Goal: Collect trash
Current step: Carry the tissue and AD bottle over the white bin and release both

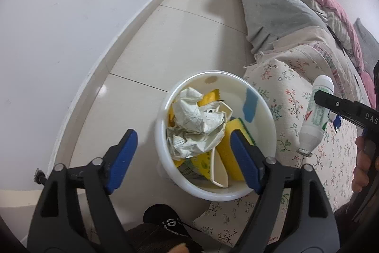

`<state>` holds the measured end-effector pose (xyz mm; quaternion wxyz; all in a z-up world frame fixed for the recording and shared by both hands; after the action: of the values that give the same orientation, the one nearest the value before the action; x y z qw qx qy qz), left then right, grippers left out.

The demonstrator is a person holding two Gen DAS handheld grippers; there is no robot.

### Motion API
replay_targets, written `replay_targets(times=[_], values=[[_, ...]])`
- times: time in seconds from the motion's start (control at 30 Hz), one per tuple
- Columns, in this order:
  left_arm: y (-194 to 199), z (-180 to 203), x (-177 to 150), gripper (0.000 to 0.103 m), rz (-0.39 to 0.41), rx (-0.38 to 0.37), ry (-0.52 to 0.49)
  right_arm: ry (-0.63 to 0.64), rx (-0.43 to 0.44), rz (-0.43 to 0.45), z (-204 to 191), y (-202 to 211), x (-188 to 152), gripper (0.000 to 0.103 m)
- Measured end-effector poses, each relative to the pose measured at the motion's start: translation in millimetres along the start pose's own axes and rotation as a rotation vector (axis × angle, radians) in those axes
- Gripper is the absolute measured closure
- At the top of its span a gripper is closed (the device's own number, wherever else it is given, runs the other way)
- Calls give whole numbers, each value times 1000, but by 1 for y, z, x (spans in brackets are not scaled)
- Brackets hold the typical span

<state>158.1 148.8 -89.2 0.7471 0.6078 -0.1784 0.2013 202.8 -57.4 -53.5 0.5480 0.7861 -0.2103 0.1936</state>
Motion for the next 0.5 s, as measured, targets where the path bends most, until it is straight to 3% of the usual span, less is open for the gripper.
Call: replay_targets(times=[0.43, 0.5], values=[[4, -24, 6, 7, 17, 84, 35, 131, -45, -6, -35, -45, -6, 63], [4, -26, 8, 7, 19, 87, 42, 117, -18, -18, -38, -49, -8, 57]])
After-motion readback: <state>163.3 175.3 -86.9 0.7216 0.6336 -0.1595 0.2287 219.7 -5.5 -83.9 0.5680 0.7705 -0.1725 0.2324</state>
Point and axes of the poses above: each gripper's, at about its wrist camera, not at the fingertips, and y roughly against the way its jaws point, z to its right, x to its top, the point moved 10 cm from there along -y, roughly the way its jaws point, and after that the axes turned 4 degrees about z, right-handed, at the moved point
